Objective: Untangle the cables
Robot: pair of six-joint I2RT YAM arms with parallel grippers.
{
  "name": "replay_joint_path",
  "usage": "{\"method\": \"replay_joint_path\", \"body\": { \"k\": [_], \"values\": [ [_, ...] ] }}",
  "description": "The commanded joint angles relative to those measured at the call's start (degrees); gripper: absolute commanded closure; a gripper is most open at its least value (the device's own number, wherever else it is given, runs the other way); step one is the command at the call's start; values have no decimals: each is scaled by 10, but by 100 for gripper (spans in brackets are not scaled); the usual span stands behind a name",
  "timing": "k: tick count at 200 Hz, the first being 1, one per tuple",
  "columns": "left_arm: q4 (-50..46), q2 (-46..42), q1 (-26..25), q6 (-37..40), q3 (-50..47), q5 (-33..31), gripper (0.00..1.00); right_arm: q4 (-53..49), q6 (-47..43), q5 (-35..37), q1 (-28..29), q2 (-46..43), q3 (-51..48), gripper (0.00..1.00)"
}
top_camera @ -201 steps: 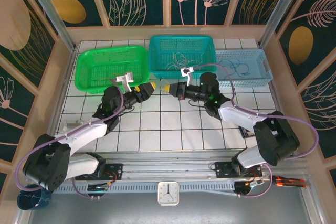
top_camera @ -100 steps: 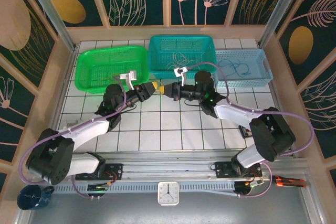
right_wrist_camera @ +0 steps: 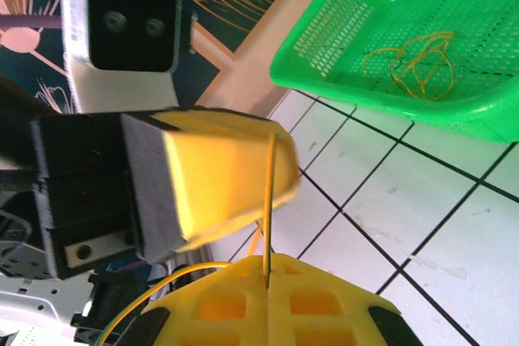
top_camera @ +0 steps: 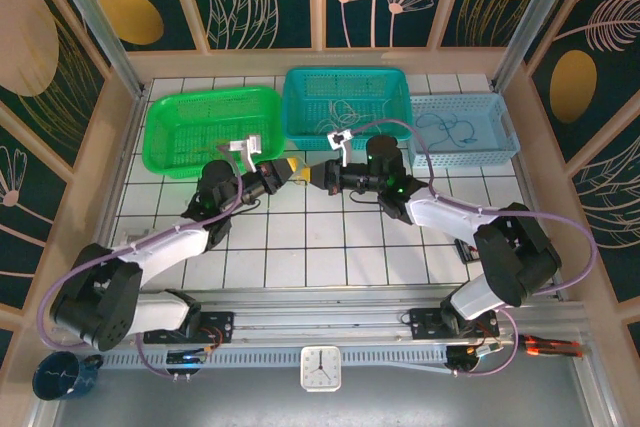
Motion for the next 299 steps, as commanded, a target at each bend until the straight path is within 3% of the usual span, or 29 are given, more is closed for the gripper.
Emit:
{"method": "replay_joint_path", "body": {
  "k": [1,65,77,90,152,220,260,299],
  "values": [
    [-36,-33,5,52,24,-45,100,-55,-46,10,4,-14,14,100],
    [-91,-59,7,103,53,-65,100,-155,-107,90,5,-14,18,100],
    [-94,-62,7,106,60,-65,100,-165,-113,110,5,-7,17,89],
    [-98,-64,7,110,69,-67,100,-167,-114,123,6,5,14,84],
    [-157,-71,16,157,124,-91,100,-141,-93,159,6,54,-7,79],
    [-168,-68,16,200,122,-96,100,-129,-41,168,-11,-44,26,42],
    [-155,-65,16,196,111,-85,100,-112,-17,165,-15,-74,70,32],
    [-146,-59,16,190,108,-75,100,-108,-17,163,-9,-55,120,28]
  ]
}}
